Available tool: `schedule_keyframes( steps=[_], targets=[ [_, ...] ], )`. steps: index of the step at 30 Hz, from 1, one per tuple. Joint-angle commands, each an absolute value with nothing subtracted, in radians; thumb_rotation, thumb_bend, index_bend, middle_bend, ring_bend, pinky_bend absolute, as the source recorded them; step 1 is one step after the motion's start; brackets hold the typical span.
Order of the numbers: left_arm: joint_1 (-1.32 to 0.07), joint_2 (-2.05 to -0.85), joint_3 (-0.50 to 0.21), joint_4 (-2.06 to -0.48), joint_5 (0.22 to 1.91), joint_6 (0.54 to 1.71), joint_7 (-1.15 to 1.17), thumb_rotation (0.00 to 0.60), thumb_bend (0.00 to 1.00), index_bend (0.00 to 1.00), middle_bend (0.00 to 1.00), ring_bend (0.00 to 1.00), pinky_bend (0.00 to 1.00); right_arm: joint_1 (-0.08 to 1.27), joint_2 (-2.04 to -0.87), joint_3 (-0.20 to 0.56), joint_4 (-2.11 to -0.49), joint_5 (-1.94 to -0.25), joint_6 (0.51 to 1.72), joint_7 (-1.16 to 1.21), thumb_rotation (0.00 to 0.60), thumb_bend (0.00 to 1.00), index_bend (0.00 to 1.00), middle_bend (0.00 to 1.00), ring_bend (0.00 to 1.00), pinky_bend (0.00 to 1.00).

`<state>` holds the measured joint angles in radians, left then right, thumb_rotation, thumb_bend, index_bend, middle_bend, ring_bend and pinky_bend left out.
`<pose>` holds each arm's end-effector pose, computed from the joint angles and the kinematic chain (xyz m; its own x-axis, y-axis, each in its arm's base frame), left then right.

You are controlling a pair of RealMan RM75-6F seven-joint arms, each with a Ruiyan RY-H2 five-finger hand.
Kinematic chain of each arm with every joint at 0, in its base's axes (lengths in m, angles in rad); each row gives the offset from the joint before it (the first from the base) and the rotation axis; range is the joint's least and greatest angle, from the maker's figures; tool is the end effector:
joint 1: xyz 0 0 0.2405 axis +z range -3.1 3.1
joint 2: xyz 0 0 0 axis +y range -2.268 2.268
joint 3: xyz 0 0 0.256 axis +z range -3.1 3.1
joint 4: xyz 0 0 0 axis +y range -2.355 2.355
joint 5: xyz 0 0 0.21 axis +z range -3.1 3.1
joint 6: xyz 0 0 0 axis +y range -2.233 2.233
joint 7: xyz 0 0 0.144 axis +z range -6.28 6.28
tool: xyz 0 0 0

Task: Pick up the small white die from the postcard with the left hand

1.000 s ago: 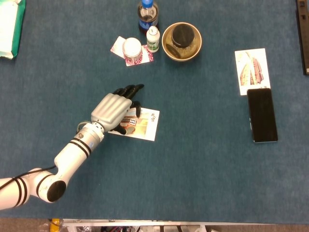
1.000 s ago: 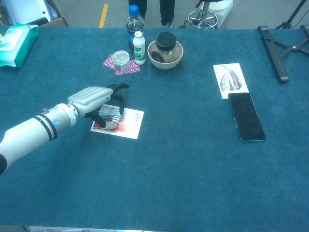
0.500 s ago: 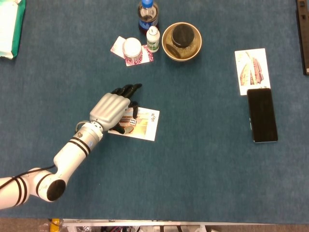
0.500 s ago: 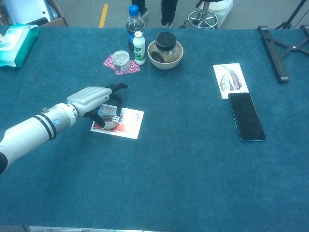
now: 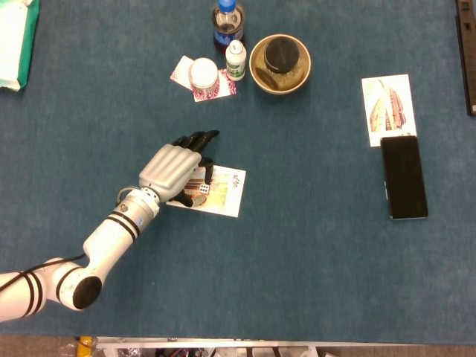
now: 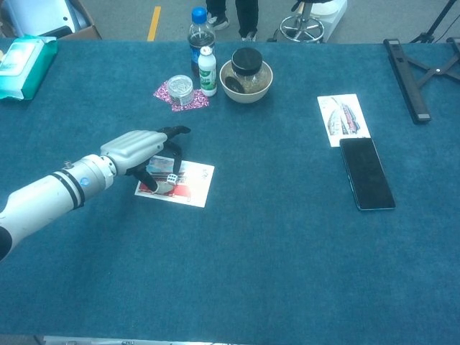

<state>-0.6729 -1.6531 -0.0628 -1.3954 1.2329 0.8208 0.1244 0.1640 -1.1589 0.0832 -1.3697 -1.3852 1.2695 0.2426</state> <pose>-0.1761 0.2911 -0.0773 0.3605 0.5207 0.7739 0.9082 -0.3852 -0.1639 -0.3653 -0.2174 0.1619 0.3250 -0.1060 0.9398 -0.9376 0.0934 0.3348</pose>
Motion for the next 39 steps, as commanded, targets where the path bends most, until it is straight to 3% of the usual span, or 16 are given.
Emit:
schedule_keyframes(
  steps=[1,39],
  targets=[
    [-0.673,-1.652,-0.064,-1.397,1.233,0.821,0.120,0.600,0.23,0.53,0.00,0.00,0.14,0.163,-1.159,0.083,-1.368,-1.383,1.269,0.243,0.600,0.00,0.35,0.26,0.21,0.32],
    [-0.649,-1.618,-0.061,-1.441,1.259,0.873,0.077,0.600,0.23,0.59,0.00,0.00,0.14,0.157,-1.171,0.084,-1.350,-1.382,1.263,0.255,0.600,0.00,0.35,0.26,0.21,0.32]
  ],
)
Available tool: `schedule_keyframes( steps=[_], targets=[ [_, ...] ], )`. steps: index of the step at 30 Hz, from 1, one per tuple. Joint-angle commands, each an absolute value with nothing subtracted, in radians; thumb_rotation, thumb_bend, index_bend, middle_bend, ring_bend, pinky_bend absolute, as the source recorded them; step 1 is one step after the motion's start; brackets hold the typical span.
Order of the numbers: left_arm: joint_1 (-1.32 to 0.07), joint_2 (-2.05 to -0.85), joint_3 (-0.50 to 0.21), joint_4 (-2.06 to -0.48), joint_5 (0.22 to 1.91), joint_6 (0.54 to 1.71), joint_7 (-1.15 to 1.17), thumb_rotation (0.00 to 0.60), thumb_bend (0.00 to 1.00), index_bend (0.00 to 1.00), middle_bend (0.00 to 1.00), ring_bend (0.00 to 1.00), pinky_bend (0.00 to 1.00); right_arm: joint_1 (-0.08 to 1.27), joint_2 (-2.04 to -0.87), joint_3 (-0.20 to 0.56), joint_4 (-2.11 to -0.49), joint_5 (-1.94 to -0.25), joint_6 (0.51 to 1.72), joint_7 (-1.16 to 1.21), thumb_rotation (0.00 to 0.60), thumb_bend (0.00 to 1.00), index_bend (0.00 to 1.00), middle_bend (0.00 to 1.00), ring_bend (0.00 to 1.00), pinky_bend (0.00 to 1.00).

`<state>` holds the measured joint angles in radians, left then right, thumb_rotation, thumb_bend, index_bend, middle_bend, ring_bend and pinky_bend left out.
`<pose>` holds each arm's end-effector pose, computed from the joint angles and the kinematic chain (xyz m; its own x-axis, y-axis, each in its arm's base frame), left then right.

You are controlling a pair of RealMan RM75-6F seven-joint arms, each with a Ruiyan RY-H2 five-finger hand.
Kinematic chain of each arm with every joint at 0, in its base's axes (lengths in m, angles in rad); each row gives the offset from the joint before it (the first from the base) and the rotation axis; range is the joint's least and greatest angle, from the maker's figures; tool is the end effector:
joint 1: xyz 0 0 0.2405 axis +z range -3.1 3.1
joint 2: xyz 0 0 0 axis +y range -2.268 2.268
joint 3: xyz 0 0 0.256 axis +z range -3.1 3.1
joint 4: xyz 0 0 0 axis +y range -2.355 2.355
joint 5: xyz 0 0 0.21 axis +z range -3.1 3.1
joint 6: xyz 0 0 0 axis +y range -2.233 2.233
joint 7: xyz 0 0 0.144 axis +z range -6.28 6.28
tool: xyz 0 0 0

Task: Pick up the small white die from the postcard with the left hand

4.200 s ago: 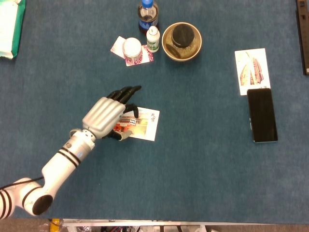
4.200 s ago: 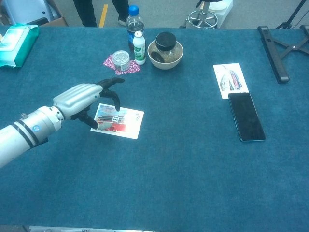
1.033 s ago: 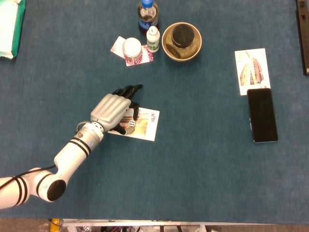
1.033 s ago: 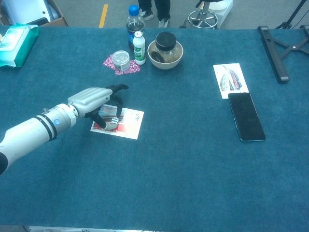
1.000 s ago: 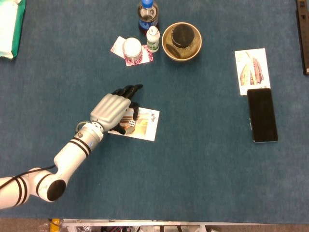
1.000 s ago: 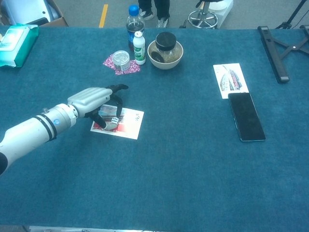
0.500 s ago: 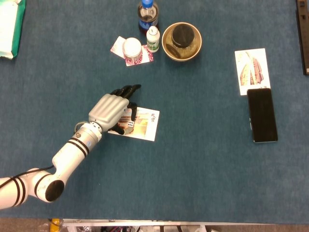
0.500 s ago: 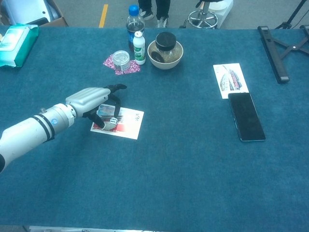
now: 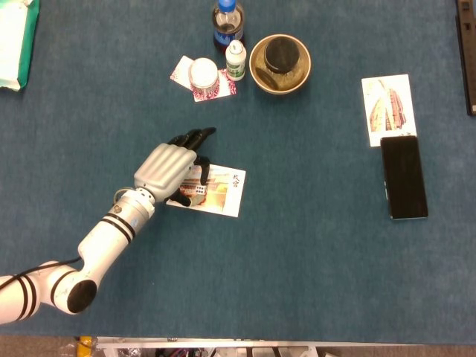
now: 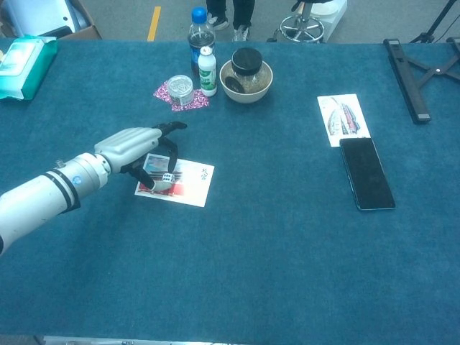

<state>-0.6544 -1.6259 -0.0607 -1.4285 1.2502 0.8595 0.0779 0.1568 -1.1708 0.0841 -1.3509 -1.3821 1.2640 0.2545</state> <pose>-0.1774 0.2890 -0.0666 0.3087 0.5125 0.8013 0.9245 -0.3598 -0.1260 -0.3702 -0.2151 0.1600 0.3176 -0.1096 0.9419 -0.9382 0.1076 0.3289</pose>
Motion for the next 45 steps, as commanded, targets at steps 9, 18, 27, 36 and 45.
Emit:
schedule_keyframes(
  steps=[9,18,27,36,45],
  targets=[
    [-0.610,-1.539,-0.070,-1.542,1.310,0.980,0.069,0.600,0.23,0.60,0.00,0.00,0.14,0.156,-1.176,0.085,-1.347,-1.384,1.264,0.264,0.600,0.00,0.35,0.26,0.21,0.32],
    [-0.531,-1.394,-0.093,-1.677,1.375,1.155,0.044,0.600,0.23,0.60,0.00,0.00,0.14,0.158,-1.183,0.086,-1.343,-1.388,1.265,0.272,0.600,0.00,0.35,0.26,0.21,0.32],
    [-0.405,-1.355,-0.022,-1.650,1.402,1.284,0.024,0.600,0.23,0.60,0.00,0.00,0.14,0.164,-1.198,0.083,-1.342,-1.392,1.257,0.264,0.600,0.00,0.35,0.26,0.21,0.32],
    [-0.382,-1.349,-0.068,-1.617,1.457,1.375,0.011,0.600,0.24,0.60,0.02,0.00,0.14,0.178,-1.211,0.083,-1.338,-1.389,1.235,0.251,0.600,0.00,0.35,0.26,0.21,0.32],
    [-0.304,-1.249,-0.090,-1.813,1.504,1.538,0.220,0.600,0.24,0.45,0.00,0.00,0.14,0.175,-1.229,0.079,-1.313,-1.381,1.224,0.277,0.600,0.00,0.35,0.26,0.21,0.32]
  ],
)
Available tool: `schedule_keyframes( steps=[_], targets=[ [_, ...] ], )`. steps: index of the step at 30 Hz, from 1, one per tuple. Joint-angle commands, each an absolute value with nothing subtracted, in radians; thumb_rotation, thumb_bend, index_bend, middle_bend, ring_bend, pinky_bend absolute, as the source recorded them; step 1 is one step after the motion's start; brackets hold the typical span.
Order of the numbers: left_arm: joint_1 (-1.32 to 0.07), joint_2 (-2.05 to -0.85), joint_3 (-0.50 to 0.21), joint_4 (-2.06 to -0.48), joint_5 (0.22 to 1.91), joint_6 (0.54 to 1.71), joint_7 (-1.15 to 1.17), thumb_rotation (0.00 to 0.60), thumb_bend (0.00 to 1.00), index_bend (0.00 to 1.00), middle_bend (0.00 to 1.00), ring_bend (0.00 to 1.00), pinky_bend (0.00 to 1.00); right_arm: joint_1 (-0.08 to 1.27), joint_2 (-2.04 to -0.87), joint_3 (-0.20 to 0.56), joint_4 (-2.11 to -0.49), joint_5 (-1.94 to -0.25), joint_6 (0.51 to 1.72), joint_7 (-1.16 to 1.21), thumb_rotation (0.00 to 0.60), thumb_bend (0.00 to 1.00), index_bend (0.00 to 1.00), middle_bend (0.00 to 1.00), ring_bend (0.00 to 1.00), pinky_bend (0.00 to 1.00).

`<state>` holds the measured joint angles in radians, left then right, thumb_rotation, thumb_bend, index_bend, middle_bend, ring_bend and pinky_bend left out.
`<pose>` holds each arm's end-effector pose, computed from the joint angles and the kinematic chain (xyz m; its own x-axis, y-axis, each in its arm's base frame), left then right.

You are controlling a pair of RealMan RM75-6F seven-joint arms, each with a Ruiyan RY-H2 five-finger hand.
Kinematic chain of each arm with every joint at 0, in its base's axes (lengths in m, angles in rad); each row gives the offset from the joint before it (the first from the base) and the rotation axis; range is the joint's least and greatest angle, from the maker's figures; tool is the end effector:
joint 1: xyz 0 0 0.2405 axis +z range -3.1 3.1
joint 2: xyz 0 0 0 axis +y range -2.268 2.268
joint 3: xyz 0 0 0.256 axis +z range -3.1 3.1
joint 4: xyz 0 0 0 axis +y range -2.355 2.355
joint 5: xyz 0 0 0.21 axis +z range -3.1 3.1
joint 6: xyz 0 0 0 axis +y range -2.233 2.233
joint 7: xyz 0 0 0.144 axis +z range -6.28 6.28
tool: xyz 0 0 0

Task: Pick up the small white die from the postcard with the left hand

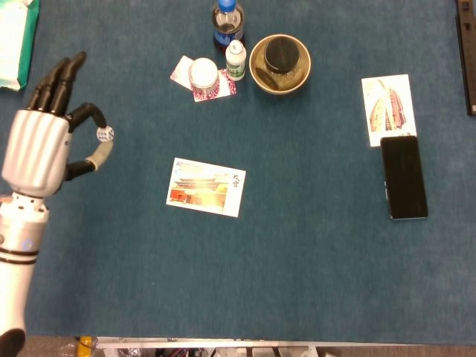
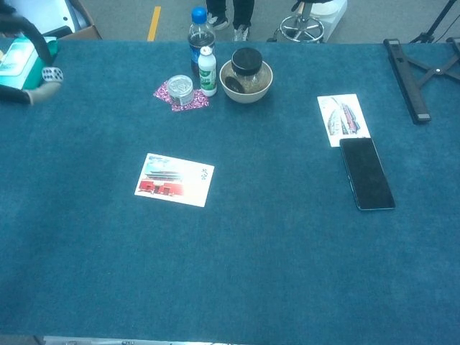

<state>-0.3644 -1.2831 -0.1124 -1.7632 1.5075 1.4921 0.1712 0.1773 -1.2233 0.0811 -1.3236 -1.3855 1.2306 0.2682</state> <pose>-0.1934 0.2524 0.1104 0.2333 -0.1148 0.9656 0.9183 -0.3008 -0.2576 -0.3688 -0.2213 0.1389 0.2801 -0.1416 0.9495 -0.9507 0.0964 0.2948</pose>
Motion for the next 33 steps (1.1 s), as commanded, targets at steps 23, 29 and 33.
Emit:
schedule_keyframes(
  steps=[23,29,33],
  targets=[
    [-0.249,-1.288,-0.064,-1.654,1.514,1.503,0.009,0.600,0.23,0.46,0.05,0.00,0.16,0.170,-1.218,0.078,-1.339,-1.396,1.249,0.271,0.600,0.00,0.35,0.26,0.21,0.32],
    [-0.236,-1.287,-0.073,-1.632,1.506,1.511,-0.004,0.600,0.23,0.48,0.07,0.01,0.17,0.166,-1.209,0.075,-1.362,-1.412,1.269,0.274,0.600,0.00,0.35,0.26,0.21,0.32],
    [-0.225,-1.295,-0.080,-1.586,1.521,1.543,-0.003,0.600,0.23,0.49,0.11,0.05,0.22,0.165,-1.204,0.073,-1.378,-1.420,1.277,0.266,0.600,0.00,0.35,0.26,0.21,0.32]
  ],
)
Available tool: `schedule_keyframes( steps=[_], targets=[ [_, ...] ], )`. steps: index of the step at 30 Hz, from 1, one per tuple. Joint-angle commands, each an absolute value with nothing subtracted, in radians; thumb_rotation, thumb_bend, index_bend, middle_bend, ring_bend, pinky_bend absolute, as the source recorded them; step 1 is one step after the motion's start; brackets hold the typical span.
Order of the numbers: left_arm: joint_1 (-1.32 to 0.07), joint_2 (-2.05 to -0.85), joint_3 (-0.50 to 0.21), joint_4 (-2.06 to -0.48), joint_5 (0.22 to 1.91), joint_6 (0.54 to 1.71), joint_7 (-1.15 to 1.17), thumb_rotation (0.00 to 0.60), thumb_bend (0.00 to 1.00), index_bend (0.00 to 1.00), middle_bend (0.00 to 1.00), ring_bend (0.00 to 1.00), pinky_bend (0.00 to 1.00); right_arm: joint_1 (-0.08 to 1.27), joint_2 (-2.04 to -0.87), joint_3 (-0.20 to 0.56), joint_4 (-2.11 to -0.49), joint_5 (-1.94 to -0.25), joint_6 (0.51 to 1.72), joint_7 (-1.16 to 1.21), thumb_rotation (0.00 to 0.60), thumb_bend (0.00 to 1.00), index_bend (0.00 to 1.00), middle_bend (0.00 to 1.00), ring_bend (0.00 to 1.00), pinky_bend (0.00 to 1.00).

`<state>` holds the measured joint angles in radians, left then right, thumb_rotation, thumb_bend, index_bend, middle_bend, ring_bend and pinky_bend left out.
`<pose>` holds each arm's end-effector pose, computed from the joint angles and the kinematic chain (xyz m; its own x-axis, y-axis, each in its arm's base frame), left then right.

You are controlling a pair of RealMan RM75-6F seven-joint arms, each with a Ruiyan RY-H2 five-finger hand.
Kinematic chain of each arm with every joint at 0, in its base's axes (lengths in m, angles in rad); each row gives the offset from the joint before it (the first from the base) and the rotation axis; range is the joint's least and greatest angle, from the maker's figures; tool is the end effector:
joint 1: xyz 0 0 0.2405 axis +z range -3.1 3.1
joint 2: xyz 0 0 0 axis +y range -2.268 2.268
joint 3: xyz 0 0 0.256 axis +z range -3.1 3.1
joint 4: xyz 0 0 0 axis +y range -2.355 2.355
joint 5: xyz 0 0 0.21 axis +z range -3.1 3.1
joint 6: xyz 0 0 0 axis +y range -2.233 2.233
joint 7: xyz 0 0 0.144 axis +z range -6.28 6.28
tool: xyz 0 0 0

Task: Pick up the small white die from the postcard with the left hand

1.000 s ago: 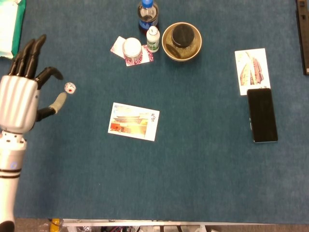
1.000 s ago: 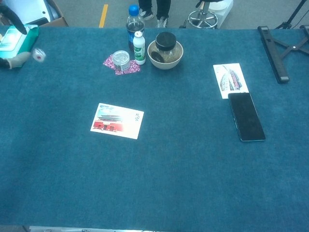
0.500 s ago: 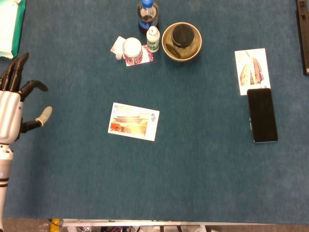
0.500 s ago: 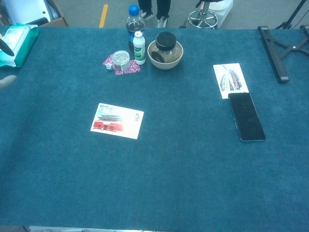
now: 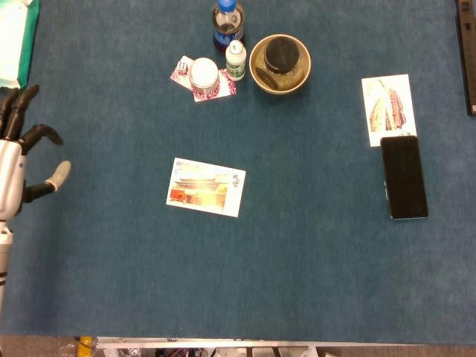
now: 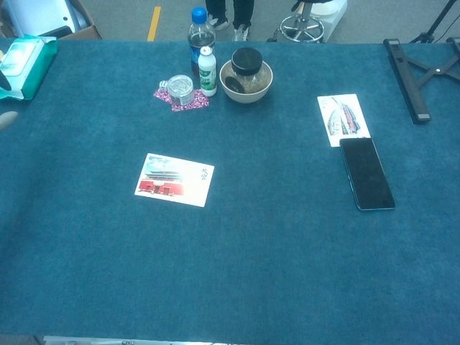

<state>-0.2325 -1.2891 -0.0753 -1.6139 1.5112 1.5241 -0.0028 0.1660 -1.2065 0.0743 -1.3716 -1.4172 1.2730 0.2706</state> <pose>-0.2574 0.2249 0.1141 0.2180 -0.0812 0.9726 0.9586 -0.1693 -0.2290 -0.3572 -0.2157 0.1398 0.2617 -0.1248 0.9570 -0.9607 0.0616 0.2708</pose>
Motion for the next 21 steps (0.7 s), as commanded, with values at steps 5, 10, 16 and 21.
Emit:
schedule_keyframes(
  steps=[5,10,16,21],
  targets=[
    [-0.213,-1.317,-0.086,-1.505,1.546,1.583,0.014,0.600,0.23,0.50,0.16,0.11,0.27,0.164,-1.194,0.077,-1.406,-1.415,1.282,0.254,0.600,0.00,0.35,0.26,0.21,0.32],
    [-0.213,-1.339,-0.097,-1.440,1.582,1.626,0.056,0.600,0.23,0.52,0.26,0.22,0.39,0.163,-1.184,0.078,-1.425,-1.416,1.285,0.249,0.600,0.00,0.35,0.26,0.21,0.32],
    [-0.207,-1.315,-0.085,-1.443,1.585,1.609,0.134,0.600,0.23,0.55,0.43,0.30,0.49,0.156,-1.178,0.073,-1.435,-1.425,1.298,0.256,0.600,0.00,0.35,0.26,0.21,0.32],
    [-0.189,-1.277,-0.078,-1.484,1.580,1.611,0.140,0.600,0.23,0.55,0.43,0.30,0.49,0.152,-1.157,0.061,-1.480,-1.459,1.323,0.216,0.600,0.00,0.35,0.26,0.21,0.32]
  ],
)
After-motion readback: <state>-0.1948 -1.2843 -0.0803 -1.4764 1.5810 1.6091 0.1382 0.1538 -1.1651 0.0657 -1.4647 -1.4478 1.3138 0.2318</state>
